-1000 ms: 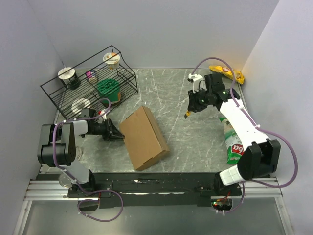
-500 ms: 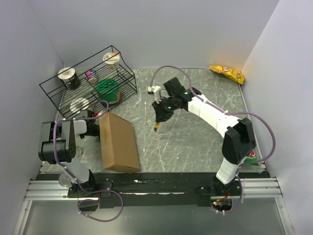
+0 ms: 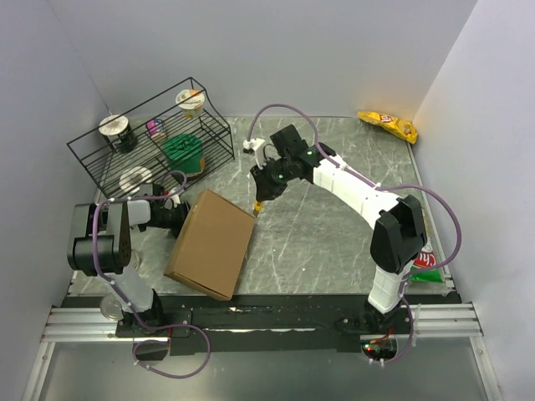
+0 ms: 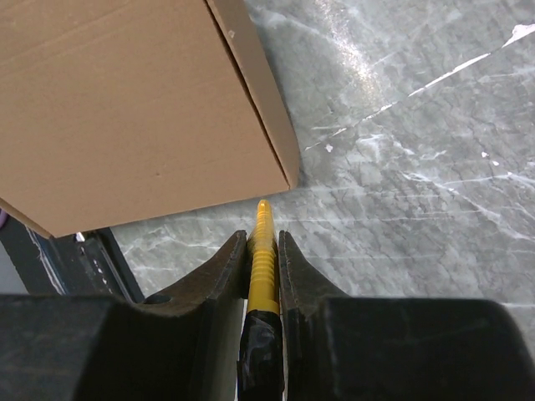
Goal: Unpack the express box
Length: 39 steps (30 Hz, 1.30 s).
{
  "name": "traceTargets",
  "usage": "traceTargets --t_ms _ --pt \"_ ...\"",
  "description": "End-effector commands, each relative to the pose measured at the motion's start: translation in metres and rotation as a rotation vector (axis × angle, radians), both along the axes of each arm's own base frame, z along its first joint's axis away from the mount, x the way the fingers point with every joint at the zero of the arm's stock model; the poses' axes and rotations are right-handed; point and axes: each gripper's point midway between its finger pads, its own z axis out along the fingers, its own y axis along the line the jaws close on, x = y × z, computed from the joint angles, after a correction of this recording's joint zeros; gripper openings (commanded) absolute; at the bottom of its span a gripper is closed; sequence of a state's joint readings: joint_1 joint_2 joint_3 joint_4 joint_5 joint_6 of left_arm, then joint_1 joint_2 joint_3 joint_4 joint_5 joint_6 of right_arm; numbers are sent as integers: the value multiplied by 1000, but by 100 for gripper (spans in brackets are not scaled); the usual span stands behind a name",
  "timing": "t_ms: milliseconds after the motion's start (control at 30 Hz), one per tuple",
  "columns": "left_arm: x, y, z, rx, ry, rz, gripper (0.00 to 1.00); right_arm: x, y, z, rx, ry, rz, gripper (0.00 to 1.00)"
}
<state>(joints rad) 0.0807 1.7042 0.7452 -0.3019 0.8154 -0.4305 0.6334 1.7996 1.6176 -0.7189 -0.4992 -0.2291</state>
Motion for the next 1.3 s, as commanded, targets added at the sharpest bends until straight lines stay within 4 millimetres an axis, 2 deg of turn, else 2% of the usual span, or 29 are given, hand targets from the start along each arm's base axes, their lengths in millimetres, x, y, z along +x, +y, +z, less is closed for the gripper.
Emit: traceTargets --t_ms 0,167,333,500,667,733,867,1133,1233,1267 --pt "12 1 15 33 -40 26 42 -1 10 6 27 -13 28 0" --pt "1 -6 28 -21 14 37 40 -7 11 -13 -10 21 34 0" --pt "-14 -12 45 -60 32 8 40 -9 16 -22 -20 49 36 0" --pt "-37 -21 60 -128 80 -52 36 4 21 -24 -45 21 14 0" --pt "-57 -41 63 -216 128 -109 34 17 29 -21 -40 -2 9 0" --pt "-60 -58 61 -229 113 -169 34 21 32 -23 -41 1 7 0" --pt "-61 -73 64 -239 88 -250 36 33 38 -16 -31 -36 0 0" --pt "-53 -72 52 -187 48 -296 39 43 47 -14 -21 -49 -1 0" --pt "-52 -69 53 -155 45 -309 47 46 46 -14 -26 -60 -9 0" --pt "-46 -66 58 -127 -13 -343 54 47 45 -14 -32 -64 -12 0"
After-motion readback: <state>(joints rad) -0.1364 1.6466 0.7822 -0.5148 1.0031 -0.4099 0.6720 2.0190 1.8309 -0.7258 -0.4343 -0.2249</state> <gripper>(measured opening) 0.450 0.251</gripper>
